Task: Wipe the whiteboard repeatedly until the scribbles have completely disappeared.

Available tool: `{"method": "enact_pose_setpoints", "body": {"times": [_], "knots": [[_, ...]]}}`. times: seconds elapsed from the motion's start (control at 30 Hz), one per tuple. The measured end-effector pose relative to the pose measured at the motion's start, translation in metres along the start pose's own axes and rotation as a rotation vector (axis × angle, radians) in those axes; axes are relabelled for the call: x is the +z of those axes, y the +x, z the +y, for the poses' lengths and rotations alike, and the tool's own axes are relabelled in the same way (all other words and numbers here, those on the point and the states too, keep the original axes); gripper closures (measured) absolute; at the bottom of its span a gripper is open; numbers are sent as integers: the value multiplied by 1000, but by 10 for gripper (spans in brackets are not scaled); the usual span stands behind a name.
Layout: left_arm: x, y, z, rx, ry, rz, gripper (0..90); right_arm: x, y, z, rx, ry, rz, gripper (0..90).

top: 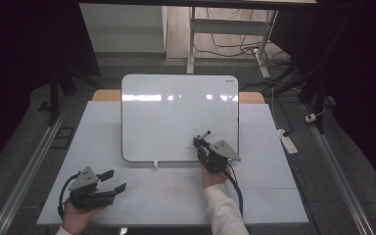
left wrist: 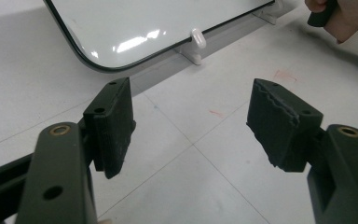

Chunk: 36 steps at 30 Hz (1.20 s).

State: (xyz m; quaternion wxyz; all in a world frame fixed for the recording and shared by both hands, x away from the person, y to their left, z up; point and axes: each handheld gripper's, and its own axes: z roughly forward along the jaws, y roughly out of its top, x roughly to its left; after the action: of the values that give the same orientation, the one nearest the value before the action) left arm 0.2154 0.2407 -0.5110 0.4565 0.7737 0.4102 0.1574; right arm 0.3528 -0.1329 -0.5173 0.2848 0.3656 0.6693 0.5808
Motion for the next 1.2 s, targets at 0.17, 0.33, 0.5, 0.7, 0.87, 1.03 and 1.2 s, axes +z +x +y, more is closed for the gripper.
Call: {"method": "enact_pose_setpoints", "body": {"times": [0.17, 0.33, 0.5, 0.7, 0.87, 1.03, 1.2], "knots": [[1, 0, 0, 3, 4, 1, 320, 9, 22, -8, -55, 29, 85, 773], [1, 0, 0, 0, 1, 1, 321, 4, 9, -3, -12, -7, 10, 772], [1, 0, 0, 1, 2, 0, 320, 10, 23, -9, -63, 16, 78, 773], [0, 1, 0, 1, -1, -3, 321, -10, -10, -1, -13, -9, -62, 773], [1, 0, 1, 5, 2, -2, 321, -11, 2, -9, -49, 41, 16, 773], [0, 0, 0, 1, -4, 1, 321, -17, -22, -2, 39, -16, -69, 773], [1, 0, 0, 1, 0, -1, 321, -13, -2, -8, -48, 36, 4, 773]]}}
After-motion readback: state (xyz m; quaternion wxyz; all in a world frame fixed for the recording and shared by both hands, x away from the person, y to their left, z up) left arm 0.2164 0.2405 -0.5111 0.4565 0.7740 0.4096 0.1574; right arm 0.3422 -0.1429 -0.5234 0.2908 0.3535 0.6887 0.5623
